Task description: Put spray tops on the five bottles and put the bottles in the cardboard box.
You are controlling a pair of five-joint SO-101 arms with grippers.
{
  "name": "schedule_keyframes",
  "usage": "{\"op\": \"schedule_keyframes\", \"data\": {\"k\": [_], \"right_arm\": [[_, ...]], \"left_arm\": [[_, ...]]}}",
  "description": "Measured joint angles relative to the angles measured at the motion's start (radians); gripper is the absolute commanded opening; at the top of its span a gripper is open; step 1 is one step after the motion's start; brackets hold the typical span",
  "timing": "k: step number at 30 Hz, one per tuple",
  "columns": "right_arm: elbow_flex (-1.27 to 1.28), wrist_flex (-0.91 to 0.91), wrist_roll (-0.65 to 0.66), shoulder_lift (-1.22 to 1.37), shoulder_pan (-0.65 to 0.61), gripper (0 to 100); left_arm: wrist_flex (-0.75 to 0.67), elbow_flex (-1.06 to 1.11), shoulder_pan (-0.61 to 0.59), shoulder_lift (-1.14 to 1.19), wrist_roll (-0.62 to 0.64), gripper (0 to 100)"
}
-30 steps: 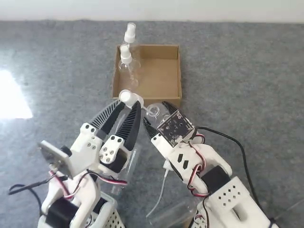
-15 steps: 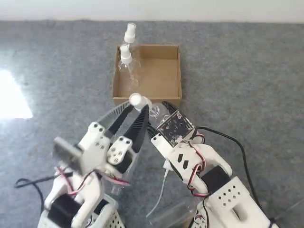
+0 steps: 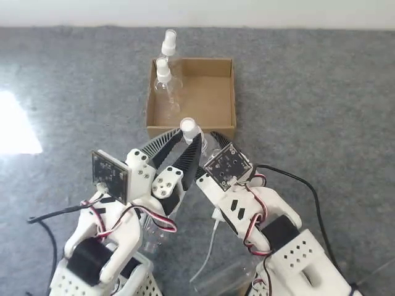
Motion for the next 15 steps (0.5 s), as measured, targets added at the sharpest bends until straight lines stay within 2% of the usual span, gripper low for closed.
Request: {"op": "schedule_keyframes", "data": {"k": [15], "right_arm": [[0.000,0.000,0.000,0.000,0.000,8.7]], "left_arm": [[0.018,0.000,0.000,0.000,0.000,2]]}}
